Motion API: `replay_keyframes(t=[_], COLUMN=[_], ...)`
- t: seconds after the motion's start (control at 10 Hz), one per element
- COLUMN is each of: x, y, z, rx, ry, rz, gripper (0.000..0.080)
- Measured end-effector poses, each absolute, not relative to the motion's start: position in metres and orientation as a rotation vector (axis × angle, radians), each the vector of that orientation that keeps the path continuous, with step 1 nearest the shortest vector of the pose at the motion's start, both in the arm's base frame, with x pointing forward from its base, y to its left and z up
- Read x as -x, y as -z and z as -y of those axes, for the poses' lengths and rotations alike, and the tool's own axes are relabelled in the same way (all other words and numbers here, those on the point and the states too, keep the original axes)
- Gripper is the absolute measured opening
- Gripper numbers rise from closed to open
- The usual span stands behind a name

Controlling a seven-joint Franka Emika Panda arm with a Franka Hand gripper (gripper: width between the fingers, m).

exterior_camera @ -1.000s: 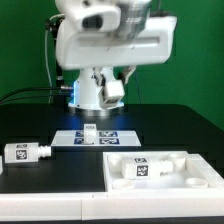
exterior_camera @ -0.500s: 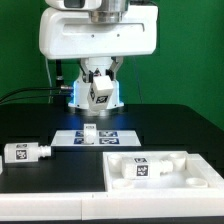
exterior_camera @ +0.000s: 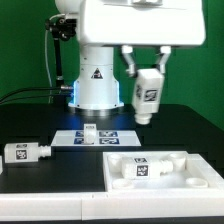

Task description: Assemble one leg

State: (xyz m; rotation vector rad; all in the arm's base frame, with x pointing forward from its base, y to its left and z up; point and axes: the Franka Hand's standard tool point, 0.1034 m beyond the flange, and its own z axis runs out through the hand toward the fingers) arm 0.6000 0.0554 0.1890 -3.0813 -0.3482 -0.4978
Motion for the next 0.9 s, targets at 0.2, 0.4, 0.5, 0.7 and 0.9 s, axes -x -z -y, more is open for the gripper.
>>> replay_keyframes(t=[0.2, 0.4, 0.5, 0.7, 0.9], x=[-0.601, -0.601, -0.599, -0.602, -0.615], y=[-0.189, -0.189, -0.186, -0.160, -0.134], z=[-0.047, -0.038, -0.039, -0.053, -0.076], rx=[3.069, 3.056, 3.058, 3.056, 3.044], ry=[0.652, 0.859, 0.851, 0.852, 0.826], rz=[0.337, 0.359, 0.362, 0.387, 0.368], gripper=[0.0285, 0.0285, 0.0285, 0.0285, 0.0285])
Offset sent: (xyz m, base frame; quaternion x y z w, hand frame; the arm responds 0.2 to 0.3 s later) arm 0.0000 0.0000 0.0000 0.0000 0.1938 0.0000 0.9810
